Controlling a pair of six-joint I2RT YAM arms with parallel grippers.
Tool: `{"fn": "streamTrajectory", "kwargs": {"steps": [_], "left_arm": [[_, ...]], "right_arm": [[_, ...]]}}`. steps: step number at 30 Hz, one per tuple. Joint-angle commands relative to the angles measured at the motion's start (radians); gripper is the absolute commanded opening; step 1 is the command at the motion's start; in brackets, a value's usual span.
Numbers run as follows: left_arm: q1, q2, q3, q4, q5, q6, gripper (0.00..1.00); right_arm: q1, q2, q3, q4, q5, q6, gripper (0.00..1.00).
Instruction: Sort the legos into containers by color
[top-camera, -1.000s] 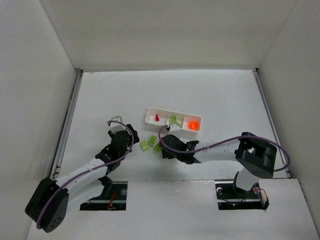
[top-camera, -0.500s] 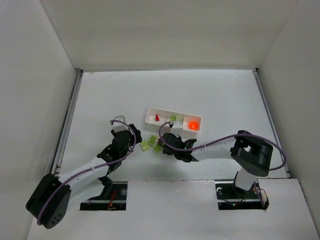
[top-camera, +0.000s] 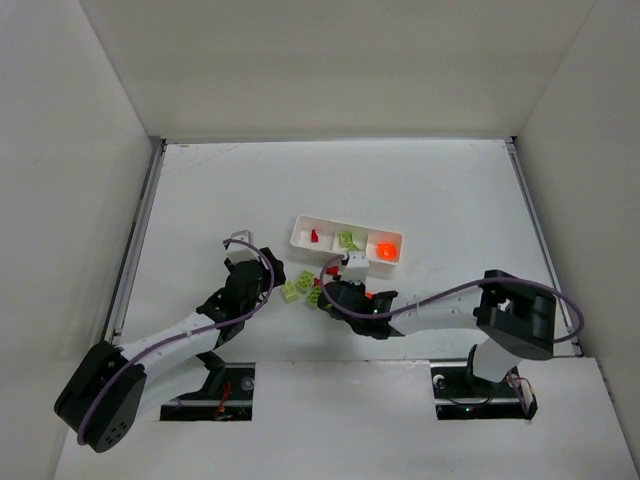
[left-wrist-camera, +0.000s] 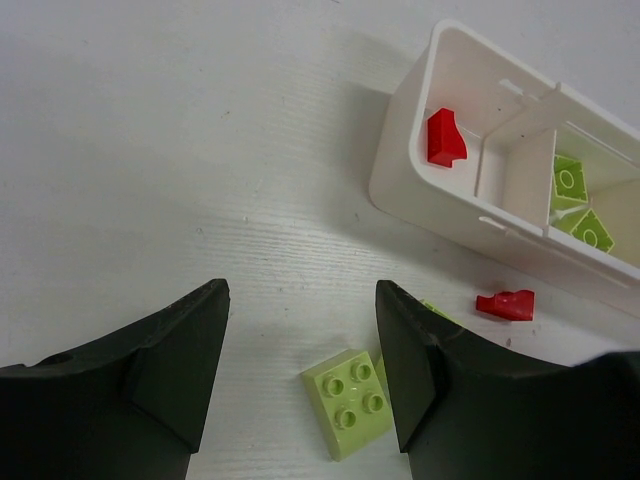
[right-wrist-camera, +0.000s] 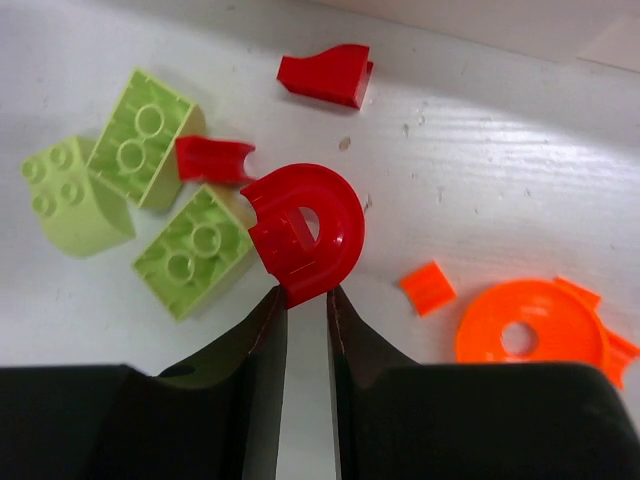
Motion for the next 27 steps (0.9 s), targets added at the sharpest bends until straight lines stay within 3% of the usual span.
{"fn": "streamTrajectory", "kwargs": {"steps": [1,16,27], "left_arm": [[-0.003,-0.016,-0.004,0.047,0.003,0.008,0.58],[0.007,-0.053,-0.016,0.036,0.006,0.002,0.58],[0.013,-0.022,-0.010,0.036,0.006,0.002,0.57]], "right_arm": [[0.023,-0.091,-0.007,-0.031,0.046,0.014,0.22],[0.053,-0.230,0.107,-0.088,0.031,-0.108,0.22],[-0.190,0.005,0.302,0.153,-0.113,-0.371,0.24]]}}
